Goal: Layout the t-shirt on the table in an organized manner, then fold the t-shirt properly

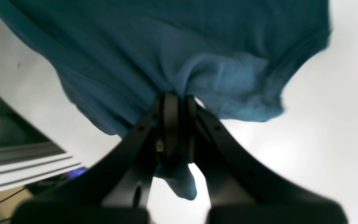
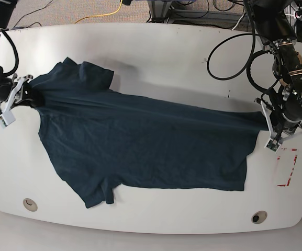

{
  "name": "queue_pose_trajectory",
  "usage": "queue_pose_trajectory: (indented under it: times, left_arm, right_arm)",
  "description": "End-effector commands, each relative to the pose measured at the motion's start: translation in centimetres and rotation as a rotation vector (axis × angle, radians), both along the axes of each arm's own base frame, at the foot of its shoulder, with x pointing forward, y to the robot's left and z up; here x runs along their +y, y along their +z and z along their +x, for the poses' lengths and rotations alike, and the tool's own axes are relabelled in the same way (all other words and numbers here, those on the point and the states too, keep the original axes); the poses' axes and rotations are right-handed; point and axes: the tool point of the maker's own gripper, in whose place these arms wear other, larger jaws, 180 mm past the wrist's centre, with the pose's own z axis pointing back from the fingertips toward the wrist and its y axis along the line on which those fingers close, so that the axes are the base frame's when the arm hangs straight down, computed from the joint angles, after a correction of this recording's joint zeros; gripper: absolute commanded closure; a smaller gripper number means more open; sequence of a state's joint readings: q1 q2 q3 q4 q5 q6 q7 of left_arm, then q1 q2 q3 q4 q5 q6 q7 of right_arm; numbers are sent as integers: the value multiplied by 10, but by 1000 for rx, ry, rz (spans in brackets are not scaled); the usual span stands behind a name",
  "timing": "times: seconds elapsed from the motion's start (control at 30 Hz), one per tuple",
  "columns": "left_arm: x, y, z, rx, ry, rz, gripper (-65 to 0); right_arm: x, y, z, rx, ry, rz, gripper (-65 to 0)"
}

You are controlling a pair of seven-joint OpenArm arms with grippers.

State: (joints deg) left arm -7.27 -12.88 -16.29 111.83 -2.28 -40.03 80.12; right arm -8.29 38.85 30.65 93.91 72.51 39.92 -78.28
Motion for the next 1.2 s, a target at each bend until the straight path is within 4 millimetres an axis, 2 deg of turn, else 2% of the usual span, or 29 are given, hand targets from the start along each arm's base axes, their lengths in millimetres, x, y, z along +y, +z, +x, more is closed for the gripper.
queue_pose_trajectory:
  times: [0.0,0.1,0.37,0.7,0.97,1.17]
  left_arm:
    - [15,4,-7,-1,32,45,0]
    - [26,-6,-24,52,40,77,0]
    - [39,-31,-60,169,38,121,0]
    - [43,-56,-93,263,10,133,0]
    - [48,-65,-111,318,7,148,0]
    - [48,-65,-111,318,7,147,0]
  right_arm:
    - [-4,6,-3,-13,2,-10,0]
    - [0,-7,-16,31,-2,6,0]
    - [12,-39,-53,142,-17,52,0]
    - [26,-63,-86,233,-36,103,0]
    - [27,-72,-105,285,-37,106,0]
    - [27,-73,-107,290,-39,106,0]
